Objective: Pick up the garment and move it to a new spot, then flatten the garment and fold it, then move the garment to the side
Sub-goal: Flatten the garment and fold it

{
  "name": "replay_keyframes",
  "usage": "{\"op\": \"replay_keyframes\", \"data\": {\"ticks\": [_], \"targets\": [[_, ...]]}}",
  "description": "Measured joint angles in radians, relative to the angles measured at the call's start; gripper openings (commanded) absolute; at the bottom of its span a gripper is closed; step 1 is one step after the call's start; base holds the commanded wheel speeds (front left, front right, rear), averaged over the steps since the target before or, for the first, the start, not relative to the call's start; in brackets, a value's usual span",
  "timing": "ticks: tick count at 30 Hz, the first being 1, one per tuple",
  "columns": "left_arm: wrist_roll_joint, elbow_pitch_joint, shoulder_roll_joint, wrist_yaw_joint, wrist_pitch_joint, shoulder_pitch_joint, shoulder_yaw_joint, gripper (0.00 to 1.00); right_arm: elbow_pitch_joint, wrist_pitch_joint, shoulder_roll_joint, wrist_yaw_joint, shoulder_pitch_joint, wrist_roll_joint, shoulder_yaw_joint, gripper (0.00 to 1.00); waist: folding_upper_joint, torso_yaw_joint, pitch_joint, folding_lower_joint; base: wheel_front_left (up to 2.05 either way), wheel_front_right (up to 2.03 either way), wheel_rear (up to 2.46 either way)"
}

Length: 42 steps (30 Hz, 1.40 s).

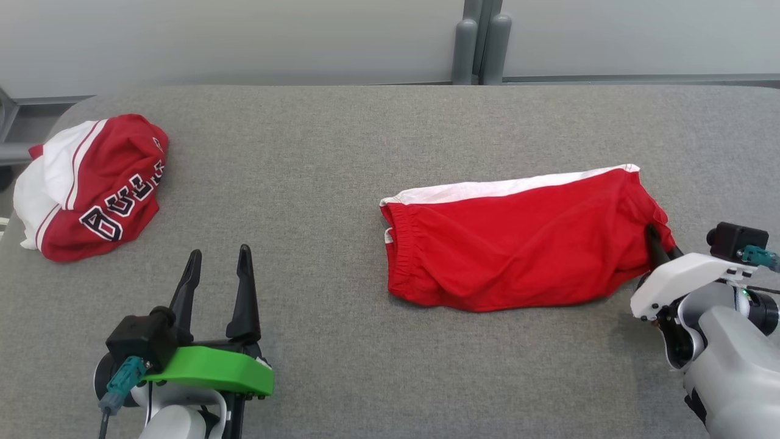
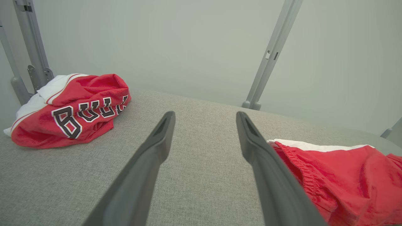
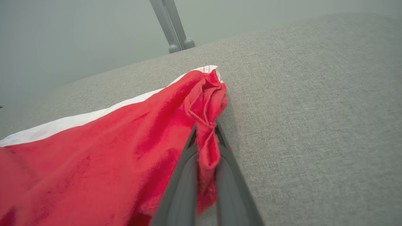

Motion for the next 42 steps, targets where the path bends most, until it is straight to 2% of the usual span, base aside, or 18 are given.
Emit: {"op": "replay_keyframes", "data": {"ticks": [5,14,23,42], "targets": [[-0.007,0.002,-0.002,0.000,0.000,0.004,-0.002,1.00,-0.036,0.000,0.005,0.000,-0.022,-0.055,0.026,0.00,0.0000,0.006,-0.017,0.0000,0.00,0.00,0.00],[-0.016,0.009,-0.005,-0.001,0.000,0.019,-0.012,1.00,-0.152,0.037,0.092,0.000,-0.045,-0.114,0.130,0.00,0.0000,0.035,-0.053,0.0000,0.00,0.00,0.00],[-0.022,0.005,-0.006,-0.001,0.000,0.027,-0.013,1.00,-0.217,0.099,0.142,0.000,-0.021,-0.154,0.232,0.00,0.0000,0.084,-0.064,0.0000,0.00,0.00,0.00],[-0.023,0.008,-0.016,-0.002,-0.002,0.026,-0.005,1.00,-0.143,0.123,0.197,-0.001,-0.040,-0.246,0.392,0.00,0.0000,0.124,-0.039,0.0000,0.00,0.00,0.00]]}}
